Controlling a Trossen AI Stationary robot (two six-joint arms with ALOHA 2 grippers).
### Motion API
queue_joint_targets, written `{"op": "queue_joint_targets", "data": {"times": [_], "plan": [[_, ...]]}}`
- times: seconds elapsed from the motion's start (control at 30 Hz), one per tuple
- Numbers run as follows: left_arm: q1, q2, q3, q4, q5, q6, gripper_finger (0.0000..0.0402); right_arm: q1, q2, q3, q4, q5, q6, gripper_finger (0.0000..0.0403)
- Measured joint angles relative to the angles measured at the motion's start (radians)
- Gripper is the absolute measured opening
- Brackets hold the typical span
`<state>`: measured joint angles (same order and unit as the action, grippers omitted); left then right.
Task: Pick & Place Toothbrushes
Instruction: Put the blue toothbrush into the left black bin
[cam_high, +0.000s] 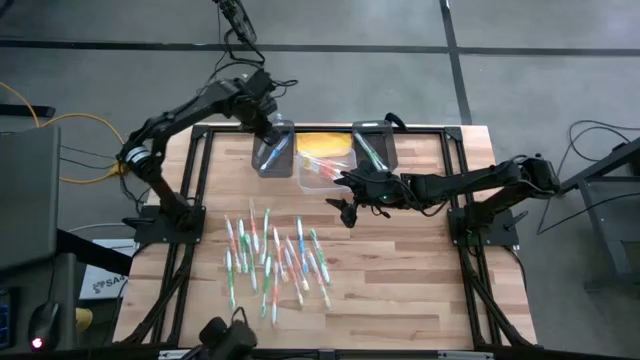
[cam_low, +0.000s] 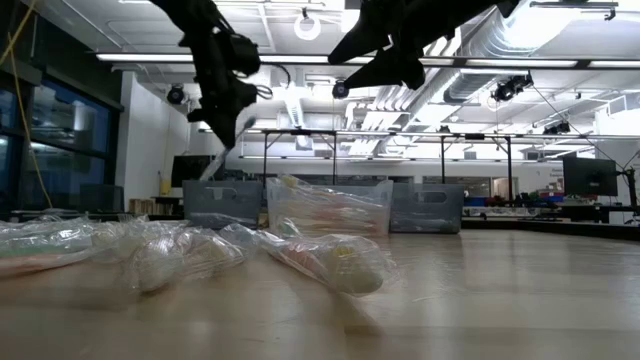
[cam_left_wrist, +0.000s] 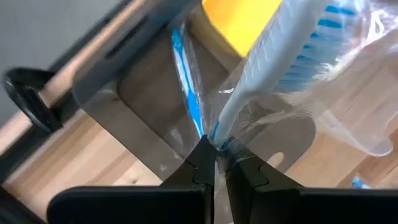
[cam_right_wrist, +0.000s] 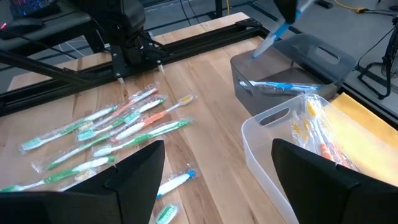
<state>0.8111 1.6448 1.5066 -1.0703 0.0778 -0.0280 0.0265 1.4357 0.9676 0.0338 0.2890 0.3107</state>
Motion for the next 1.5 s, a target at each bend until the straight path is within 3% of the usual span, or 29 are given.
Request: {"op": "queue_joint_targets", "data": {"times": [0.33,0.77,1.2,1.5], "plan": [[0.0,0.131,0.013,-0.04,0.022,0.009,0.0013,0.0,0.0,0.0,0.0,0.0,-0.001,0.0291],[0.0,0.144,0.013,-0.051,0.023,0.036,0.0108,0.0,0.0,0.0,-0.002,0.0,-0.002,0.0291],[-0.001,0.137,0.013,-0.047,0.017,0.078,0.0113,0.0,0.0,0.0,-0.01,0.0,0.001,0.0291],[-0.001,0.092,0.011,0.077,-0.006,0.077,0.0113,0.0,0.0,0.0,-0.016,0.0,0.011,0.0291]]}}
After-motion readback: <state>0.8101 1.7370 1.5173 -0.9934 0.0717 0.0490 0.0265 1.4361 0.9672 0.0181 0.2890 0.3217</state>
